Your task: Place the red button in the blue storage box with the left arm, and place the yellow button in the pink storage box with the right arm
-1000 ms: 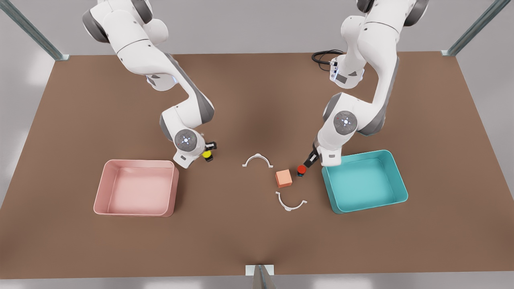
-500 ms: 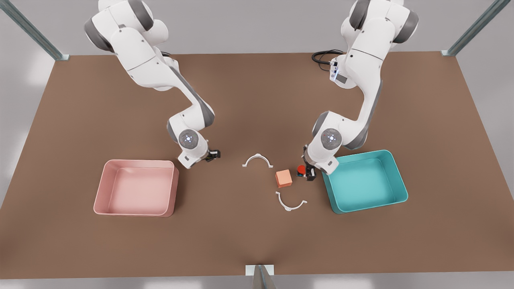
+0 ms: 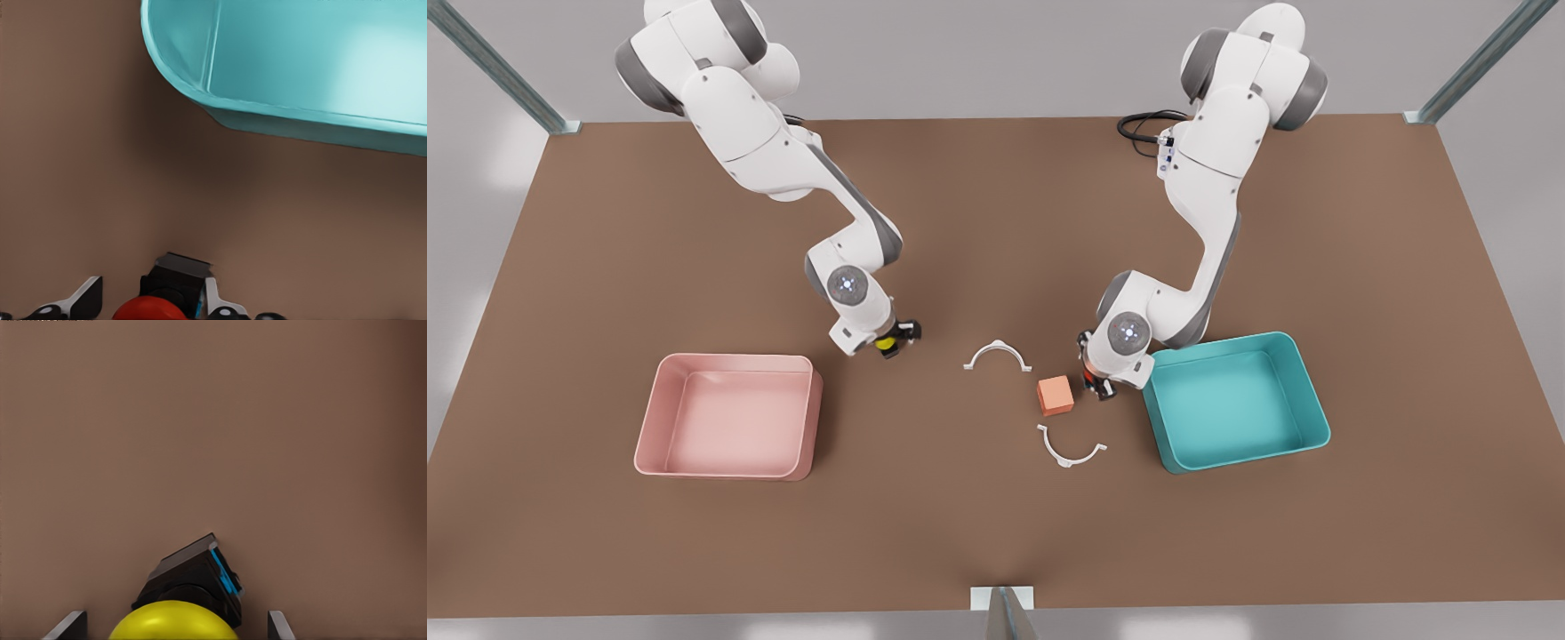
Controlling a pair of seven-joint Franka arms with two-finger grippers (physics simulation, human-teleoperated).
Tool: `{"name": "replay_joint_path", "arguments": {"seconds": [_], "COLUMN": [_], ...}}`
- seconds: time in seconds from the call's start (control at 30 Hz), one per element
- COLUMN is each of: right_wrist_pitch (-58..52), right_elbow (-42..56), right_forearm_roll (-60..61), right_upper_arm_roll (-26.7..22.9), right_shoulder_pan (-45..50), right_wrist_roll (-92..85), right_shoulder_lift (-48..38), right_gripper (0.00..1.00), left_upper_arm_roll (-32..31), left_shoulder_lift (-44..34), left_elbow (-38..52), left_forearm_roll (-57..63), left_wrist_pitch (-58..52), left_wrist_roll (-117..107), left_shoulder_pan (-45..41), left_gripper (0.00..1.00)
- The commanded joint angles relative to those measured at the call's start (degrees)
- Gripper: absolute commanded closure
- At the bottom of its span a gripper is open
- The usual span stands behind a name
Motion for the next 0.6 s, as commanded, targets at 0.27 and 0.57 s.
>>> {"name": "replay_joint_path", "arguments": {"seconds": [0.27, 0.57], "right_wrist_pitch": [3.65, 1.55], "right_elbow": [-0.35, 0.27], "right_forearm_roll": [0.07, -0.54], "right_upper_arm_roll": [0.04, -0.31], "right_shoulder_pan": [-0.13, -0.39], "right_wrist_roll": [2.75, 2.22], "right_shoulder_lift": [-0.34, -1.92], "right_gripper": [0.42, 0.47], "left_upper_arm_roll": [0.02, 2.48], "left_shoulder_lift": [-0.07, -13.17], "left_elbow": [-0.01, 3.07], "left_forearm_roll": [1.12, 2.88], "left_wrist_pitch": [0.52, -24.25], "left_wrist_roll": [-12.24, 4.90], "left_shoulder_pan": [-0.27, 1.66], "left_gripper": [0.53, 0.53]}}
